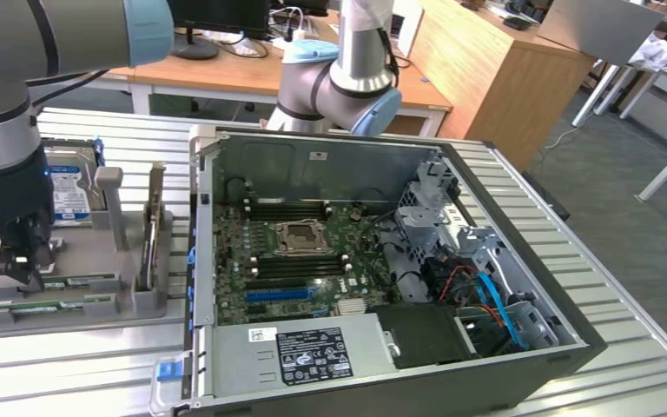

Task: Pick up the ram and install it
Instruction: 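Pick up the ram and move it above insertion slot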

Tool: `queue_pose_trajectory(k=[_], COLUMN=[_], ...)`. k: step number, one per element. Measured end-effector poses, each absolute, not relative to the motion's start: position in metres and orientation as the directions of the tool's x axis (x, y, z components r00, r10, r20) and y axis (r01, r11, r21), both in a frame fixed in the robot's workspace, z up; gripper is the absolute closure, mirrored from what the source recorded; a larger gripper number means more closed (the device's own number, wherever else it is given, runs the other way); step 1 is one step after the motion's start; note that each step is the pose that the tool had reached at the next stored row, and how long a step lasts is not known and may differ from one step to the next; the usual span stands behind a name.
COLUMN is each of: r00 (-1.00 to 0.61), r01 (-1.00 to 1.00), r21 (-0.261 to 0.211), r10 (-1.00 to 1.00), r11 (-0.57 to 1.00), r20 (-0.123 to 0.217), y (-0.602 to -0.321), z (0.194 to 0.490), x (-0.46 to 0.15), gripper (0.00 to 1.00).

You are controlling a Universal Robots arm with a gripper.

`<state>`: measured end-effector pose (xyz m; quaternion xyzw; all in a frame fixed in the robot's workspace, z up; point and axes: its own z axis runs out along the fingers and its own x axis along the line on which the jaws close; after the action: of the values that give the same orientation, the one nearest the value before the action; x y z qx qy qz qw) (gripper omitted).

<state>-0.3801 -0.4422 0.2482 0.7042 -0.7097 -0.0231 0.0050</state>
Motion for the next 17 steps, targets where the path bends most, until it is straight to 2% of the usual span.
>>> queue_pose_trajectory(k=[17], r00=[-0.007], r01=[-0.999], r21=[0.038], r10=[-1.0], r11=[0.007], r20=[-0.025], y=[-0.445], z=[0.232], x=[-0.38], gripper=[0.57])
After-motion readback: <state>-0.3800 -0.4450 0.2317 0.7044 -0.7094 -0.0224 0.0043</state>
